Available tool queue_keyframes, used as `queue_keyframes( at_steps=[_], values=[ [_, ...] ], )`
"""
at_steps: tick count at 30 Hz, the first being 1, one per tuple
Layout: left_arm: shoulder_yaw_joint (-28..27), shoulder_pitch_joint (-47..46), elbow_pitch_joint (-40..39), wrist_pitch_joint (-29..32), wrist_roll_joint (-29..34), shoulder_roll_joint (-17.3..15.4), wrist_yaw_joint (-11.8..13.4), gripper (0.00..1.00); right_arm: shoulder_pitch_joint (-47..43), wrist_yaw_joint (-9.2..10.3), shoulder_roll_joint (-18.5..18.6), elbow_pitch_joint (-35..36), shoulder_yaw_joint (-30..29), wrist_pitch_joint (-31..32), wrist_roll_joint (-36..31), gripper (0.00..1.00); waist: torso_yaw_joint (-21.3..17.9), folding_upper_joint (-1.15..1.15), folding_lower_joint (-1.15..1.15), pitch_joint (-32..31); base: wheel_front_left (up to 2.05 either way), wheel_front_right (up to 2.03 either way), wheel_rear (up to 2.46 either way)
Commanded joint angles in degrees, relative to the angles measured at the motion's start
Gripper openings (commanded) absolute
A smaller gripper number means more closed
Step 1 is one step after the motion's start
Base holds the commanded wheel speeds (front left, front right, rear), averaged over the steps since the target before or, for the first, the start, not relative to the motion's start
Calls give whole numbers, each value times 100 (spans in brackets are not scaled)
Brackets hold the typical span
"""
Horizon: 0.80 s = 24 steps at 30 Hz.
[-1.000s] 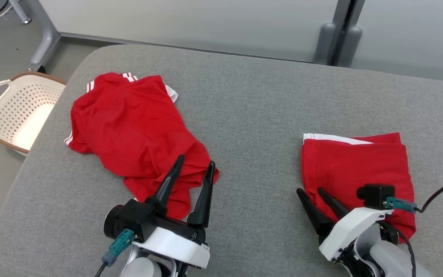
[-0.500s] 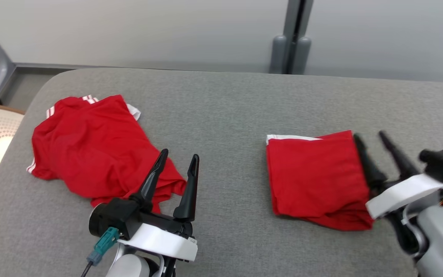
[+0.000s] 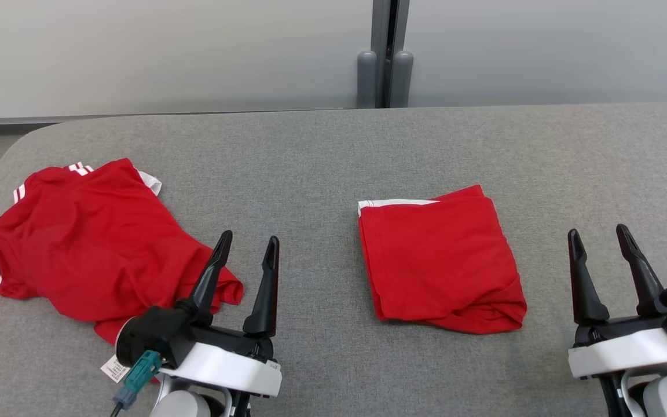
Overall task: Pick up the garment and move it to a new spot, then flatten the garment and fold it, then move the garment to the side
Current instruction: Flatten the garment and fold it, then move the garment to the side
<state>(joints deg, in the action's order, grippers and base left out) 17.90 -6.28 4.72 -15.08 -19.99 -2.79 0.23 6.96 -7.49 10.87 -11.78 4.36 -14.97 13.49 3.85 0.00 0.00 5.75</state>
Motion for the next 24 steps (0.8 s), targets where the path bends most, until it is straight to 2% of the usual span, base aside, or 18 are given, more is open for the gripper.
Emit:
queue_keyframes(
  at_steps=[1,14,19,24],
  values=[
    [-48,40,-14,-12,38,-21,-30,100,-90,-1,-60,62,-50,-29,-75,100,-19,0,0,17,0,0,0],
    [77,-68,1,-12,18,-23,-54,100,-98,-1,-202,-23,-147,-29,-163,100,115,0,0,115,0,0,0],
    [143,-73,6,-12,-10,-22,-47,100,45,-1,-206,-402,-64,-14,130,100,262,0,0,219,0,0,0],
    [214,-161,-3,-11,-18,-21,-46,100,380,-1,-135,-935,120,322,573,100,418,0,0,413,0,0,0]
  ],
)
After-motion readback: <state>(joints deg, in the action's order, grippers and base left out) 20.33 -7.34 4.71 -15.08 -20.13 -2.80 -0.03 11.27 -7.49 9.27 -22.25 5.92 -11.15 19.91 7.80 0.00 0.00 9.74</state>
